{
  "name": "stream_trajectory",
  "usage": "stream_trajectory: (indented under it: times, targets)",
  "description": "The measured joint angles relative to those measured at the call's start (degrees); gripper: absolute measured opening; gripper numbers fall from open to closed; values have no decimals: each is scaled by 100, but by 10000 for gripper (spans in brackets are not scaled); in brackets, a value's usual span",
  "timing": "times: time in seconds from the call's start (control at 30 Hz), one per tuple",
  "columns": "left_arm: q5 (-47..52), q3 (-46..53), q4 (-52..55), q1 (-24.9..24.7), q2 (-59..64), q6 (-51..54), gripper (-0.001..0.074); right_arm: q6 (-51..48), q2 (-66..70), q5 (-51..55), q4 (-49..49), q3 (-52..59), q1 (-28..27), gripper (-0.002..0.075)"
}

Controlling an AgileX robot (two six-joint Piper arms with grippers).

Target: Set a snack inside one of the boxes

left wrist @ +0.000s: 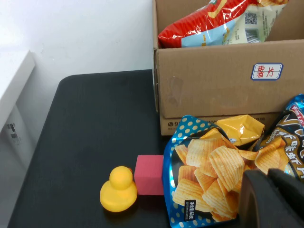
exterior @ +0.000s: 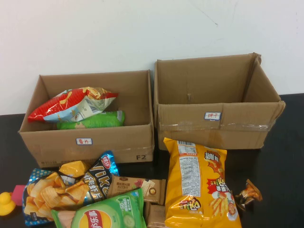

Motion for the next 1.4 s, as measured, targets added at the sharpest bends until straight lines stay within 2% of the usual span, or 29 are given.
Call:
stream_trajectory:
  times: [0.4,0.97,1.07,1.23,1.4]
  targets:
    - [10,0,0,0,0,0,-1,-336,0,788,-131,0,0,-1]
    - [10,0,0,0,0,0,-2,-400,0,979,-99,0,0,-1]
    - [10,0,0,0,0,0,-1,-382,0,962,182,0,0,-1]
    - [10,0,0,0,0,0,-1,648,0,1127,1106,-135,0,-1]
    - [10,0,0,0,0,0,-1,1043,0,1561,1151,-1077,0,-1]
